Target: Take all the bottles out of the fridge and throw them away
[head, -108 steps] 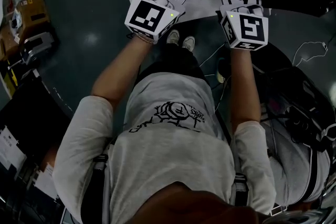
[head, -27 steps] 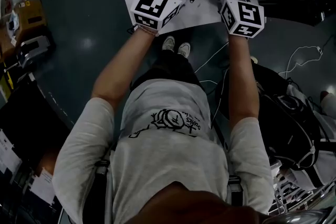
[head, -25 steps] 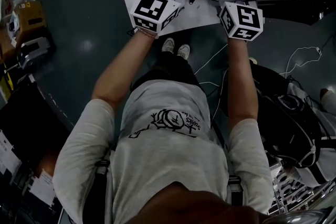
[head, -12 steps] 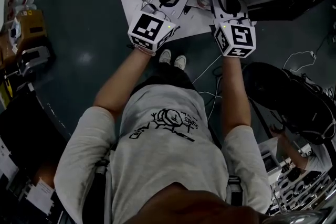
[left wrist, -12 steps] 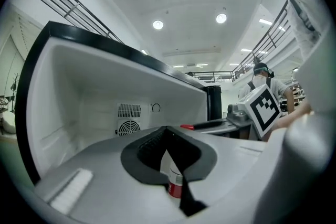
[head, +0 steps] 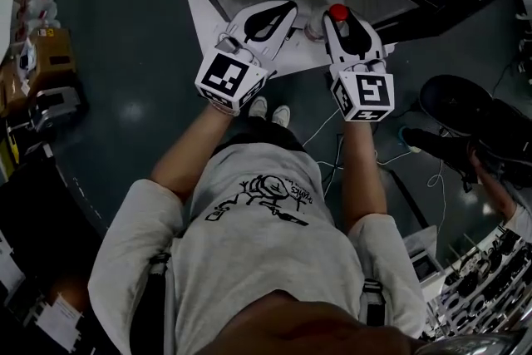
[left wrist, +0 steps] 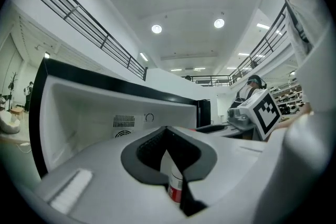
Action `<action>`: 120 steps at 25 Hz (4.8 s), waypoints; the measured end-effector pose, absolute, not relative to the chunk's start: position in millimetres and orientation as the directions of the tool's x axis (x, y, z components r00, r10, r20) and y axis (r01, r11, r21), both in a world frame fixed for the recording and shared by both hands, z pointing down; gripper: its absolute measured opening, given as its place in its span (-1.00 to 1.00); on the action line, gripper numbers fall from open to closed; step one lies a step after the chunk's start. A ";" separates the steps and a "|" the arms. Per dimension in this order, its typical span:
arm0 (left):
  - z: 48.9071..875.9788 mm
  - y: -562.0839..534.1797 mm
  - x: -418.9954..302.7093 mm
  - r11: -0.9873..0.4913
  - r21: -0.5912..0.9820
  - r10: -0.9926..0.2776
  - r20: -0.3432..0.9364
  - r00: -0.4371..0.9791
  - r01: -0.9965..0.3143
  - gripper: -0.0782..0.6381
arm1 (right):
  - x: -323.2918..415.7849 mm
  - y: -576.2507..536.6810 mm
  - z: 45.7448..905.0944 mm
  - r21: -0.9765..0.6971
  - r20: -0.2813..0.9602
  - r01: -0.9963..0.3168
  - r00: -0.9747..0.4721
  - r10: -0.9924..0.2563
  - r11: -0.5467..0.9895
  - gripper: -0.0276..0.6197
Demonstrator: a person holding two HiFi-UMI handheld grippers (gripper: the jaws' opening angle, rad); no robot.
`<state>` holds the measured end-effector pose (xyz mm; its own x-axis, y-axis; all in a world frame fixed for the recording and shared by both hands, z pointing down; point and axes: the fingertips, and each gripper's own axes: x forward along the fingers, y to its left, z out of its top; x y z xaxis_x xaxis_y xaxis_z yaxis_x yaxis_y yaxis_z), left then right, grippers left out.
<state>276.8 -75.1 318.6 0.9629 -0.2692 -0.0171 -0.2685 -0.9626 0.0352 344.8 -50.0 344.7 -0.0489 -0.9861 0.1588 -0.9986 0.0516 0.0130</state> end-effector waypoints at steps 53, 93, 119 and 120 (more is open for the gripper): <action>264.3 14.7 233.7 -0.945 0.047 -0.327 -0.067 0.943 -0.324 -0.76 | 305.5 43.7 263.5 0.038 0.090 -0.981 -0.187 -0.978 0.191 -0.46; 259.0 -46.9 13.1 -0.830 0.054 -0.558 -0.070 0.827 -0.555 -0.76 | 92.2 -36.7 255.3 0.048 0.086 -0.898 -0.432 -0.898 0.437 -0.46; 265.9 -66.7 -150.3 -0.728 0.065 -0.686 -0.075 0.724 -0.683 -0.76 | -69.1 -72.0 261.1 0.056 0.095 -0.815 -0.571 -0.816 0.577 -0.46; 266.8 -66.8 -154.1 -0.726 0.067 -0.688 -0.074 0.722 -0.685 -0.76 | -73.1 -72.4 261.3 0.057 0.096 -0.813 -0.574 -0.813 0.580 -0.46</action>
